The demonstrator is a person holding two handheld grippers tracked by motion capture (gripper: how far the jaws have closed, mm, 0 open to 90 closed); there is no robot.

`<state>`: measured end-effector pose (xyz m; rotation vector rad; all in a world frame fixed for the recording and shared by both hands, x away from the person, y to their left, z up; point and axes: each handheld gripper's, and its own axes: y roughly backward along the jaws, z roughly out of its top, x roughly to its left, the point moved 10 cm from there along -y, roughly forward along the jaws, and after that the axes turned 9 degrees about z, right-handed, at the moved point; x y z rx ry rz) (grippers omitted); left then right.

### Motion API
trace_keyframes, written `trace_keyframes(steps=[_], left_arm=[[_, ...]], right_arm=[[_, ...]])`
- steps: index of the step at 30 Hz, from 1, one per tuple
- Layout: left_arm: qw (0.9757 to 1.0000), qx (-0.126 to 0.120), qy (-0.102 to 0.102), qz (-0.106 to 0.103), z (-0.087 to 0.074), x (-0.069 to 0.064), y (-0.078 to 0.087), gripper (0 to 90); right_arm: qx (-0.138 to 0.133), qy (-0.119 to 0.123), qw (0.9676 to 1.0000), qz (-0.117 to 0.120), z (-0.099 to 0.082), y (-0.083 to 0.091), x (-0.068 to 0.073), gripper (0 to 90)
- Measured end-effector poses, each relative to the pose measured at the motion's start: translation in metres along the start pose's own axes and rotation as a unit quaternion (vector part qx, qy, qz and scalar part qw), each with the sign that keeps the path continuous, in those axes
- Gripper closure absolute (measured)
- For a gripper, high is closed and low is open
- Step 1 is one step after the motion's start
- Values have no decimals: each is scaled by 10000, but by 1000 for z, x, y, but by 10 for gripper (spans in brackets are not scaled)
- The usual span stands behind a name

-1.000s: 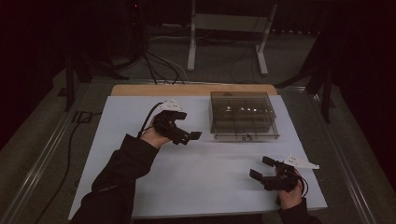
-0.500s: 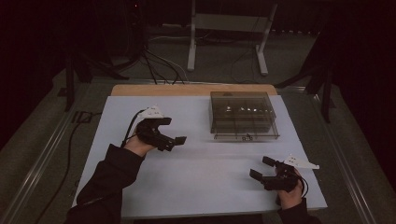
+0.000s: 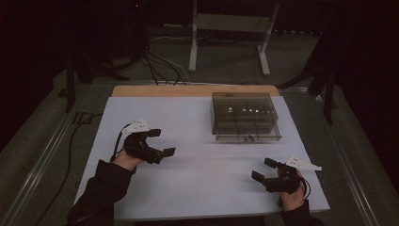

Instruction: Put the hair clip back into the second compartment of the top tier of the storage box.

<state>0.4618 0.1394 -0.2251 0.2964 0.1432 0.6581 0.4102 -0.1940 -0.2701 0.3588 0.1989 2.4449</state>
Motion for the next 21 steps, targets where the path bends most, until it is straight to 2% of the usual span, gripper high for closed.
trace_keyframes(steps=[11,14,18,19,21], left_arm=[[9997,-60,218,53,-32,3,4,3],[9998,-32,210,67,-45,1,2,3],[9997,-71,193,123,-54,1,3,3],[9997,-23,181,167,-61,1,4,3],[9997,-9,165,195,-65,1,4,3]], right_arm=[[28,8,10000,8,-1,-1,1,0],[31,6,10000,13,-1,-1,1,0],[34,11,10000,16,-1,-1,1,0],[37,14,10000,13,-1,0,0,0],[36,14,10000,15,-1,0,0,0]])
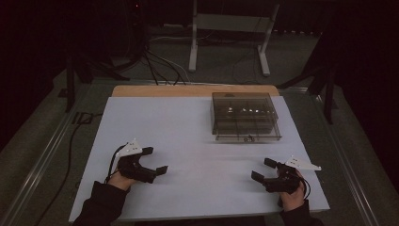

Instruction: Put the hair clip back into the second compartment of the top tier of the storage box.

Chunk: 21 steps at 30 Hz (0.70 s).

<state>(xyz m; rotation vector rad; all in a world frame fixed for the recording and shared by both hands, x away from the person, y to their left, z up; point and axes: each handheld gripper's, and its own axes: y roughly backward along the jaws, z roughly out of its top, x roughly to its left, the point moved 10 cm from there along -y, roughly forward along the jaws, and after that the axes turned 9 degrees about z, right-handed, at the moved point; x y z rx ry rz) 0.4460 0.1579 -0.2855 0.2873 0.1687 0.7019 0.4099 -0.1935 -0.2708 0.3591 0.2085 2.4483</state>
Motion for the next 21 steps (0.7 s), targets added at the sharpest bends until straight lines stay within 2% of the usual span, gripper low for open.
trace_keyframes(steps=[2,6,11,21], left_arm=[[9999,53,-39,110,-10,2,2,4],[9999,53,-1,137,-17,3,6,4],[9994,94,2,324,-32,9,17,4],[9984,77,-5,564,-46,16,35,4]], right_arm=[[8,0,10000,-4,0,0,0,0],[15,4,10000,0,0,0,0,0],[6,5,10000,9,0,0,1,0],[10,11,10000,24,0,0,1,0]])
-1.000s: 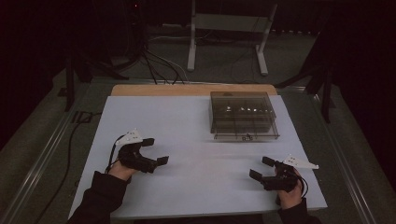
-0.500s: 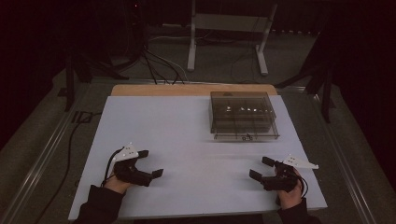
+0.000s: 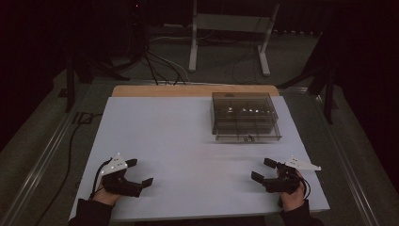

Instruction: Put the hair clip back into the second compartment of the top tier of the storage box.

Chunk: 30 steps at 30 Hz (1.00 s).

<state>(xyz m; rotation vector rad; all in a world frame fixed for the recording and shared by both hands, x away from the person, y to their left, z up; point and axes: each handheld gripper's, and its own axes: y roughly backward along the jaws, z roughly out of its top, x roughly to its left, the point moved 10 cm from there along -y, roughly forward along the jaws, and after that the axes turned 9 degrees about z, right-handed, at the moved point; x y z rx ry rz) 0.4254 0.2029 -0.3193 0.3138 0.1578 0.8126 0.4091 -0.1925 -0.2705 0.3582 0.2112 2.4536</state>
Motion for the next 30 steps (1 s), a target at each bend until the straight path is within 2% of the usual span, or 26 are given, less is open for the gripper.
trace_keyframes(steps=[4,7,13,16,17,26,30], left_arm=[[9999,60,-10,106,-7,5,7,4],[9997,80,78,228,-13,9,15,3],[9992,-11,237,336,-19,14,26,4],[9990,-28,245,365,-20,15,28,4],[9988,3,177,447,-22,18,27,4],[9993,24,126,355,-24,15,24,4],[9992,-20,179,349,-24,15,26,4]], right_arm=[[2,0,10000,3,0,0,0,0],[0,-2,10000,3,0,0,0,0],[9,3,10000,4,0,0,0,0],[10,-4,10000,6,0,0,0,0],[9,-8,10000,13,0,0,0,0],[0,-14,10000,18,0,1,0,0],[12,-14,10000,27,0,0,0,0]])
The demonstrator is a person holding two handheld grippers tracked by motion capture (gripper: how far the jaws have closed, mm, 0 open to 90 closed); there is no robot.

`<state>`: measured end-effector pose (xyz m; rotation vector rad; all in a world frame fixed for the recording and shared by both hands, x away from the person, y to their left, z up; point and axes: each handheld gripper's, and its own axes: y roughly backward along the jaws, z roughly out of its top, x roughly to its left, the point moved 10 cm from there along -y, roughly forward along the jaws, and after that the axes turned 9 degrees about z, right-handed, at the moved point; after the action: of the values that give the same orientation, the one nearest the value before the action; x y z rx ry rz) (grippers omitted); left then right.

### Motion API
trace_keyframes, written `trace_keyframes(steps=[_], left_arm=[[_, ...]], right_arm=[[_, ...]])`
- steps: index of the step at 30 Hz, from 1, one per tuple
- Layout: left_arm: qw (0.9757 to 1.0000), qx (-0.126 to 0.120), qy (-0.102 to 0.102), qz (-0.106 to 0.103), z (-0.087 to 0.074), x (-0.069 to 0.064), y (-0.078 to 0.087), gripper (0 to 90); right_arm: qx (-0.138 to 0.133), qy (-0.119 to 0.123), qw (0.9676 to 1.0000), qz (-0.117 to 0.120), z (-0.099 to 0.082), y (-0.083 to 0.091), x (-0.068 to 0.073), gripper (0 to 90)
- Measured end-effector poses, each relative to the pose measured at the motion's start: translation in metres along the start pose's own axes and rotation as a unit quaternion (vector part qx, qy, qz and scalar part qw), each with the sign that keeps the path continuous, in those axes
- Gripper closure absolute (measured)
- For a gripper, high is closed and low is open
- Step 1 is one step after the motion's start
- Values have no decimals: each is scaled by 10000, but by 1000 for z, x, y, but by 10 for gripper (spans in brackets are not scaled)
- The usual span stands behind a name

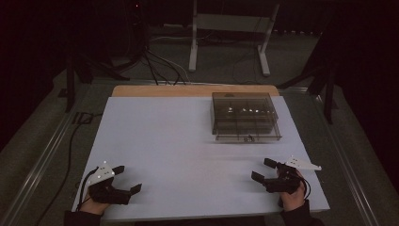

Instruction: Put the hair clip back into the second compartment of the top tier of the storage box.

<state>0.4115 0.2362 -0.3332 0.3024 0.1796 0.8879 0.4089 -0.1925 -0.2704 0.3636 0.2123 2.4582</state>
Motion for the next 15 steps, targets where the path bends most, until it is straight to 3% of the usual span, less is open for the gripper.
trace_keyframes(steps=[15], left_arm=[[10000,-22,20,6,1,1,1,4]], right_arm=[[52,-6,10000,-14,-2,-1,-1,0]])
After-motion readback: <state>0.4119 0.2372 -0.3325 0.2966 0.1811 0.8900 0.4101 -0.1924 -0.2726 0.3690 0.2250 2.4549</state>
